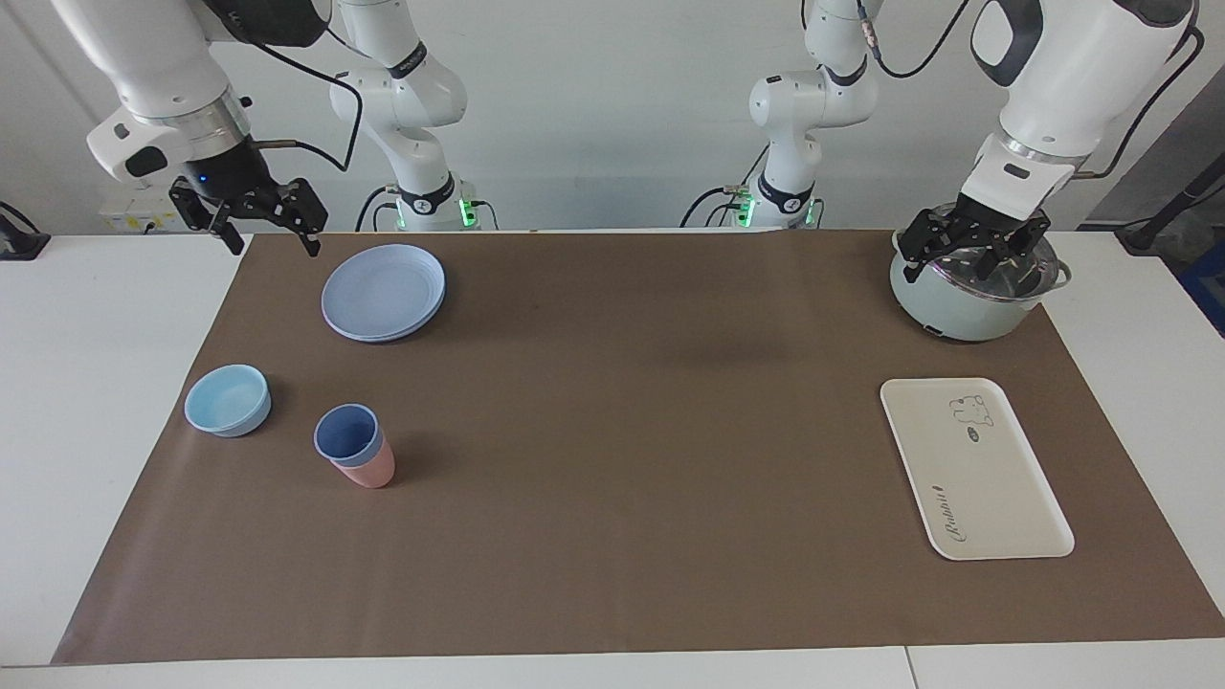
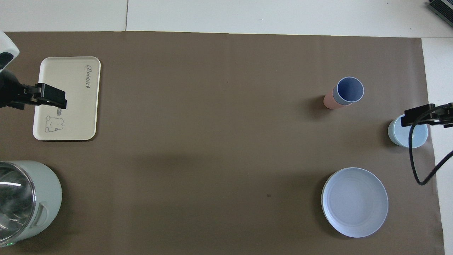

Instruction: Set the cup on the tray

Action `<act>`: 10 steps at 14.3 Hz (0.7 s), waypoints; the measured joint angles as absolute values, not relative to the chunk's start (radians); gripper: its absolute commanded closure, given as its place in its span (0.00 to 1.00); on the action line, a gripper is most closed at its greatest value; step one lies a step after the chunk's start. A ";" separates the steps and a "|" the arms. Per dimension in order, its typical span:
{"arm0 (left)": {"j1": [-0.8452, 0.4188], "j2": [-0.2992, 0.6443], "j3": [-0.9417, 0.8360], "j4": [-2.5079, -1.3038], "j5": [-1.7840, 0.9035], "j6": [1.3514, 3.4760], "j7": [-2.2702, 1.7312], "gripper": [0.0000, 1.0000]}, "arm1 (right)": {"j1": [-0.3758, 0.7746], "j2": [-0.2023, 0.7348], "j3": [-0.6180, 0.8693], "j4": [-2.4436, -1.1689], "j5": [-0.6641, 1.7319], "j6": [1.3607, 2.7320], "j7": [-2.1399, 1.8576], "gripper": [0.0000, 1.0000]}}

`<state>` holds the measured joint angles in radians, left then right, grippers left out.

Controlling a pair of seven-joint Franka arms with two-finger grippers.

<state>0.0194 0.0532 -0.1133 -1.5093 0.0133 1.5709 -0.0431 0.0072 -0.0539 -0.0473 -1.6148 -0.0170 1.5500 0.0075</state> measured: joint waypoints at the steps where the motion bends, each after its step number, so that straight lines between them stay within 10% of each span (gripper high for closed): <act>1: 0.019 0.053 -0.113 -1.509 0.013 1.571 -0.043 0.00 | 0.007 -0.054 -0.047 -1.615 -0.017 1.550 0.008 0.00; 10: 0.019 0.053 -0.113 -1.509 0.013 1.571 -0.043 0.00 | 0.007 -0.058 -0.048 -1.622 -0.017 1.554 0.008 0.00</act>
<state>0.0194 0.0532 -0.1132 -1.5094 0.0133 1.5709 -0.0431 0.0068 -0.0578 -0.0479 -1.6222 -0.0170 1.5542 0.0075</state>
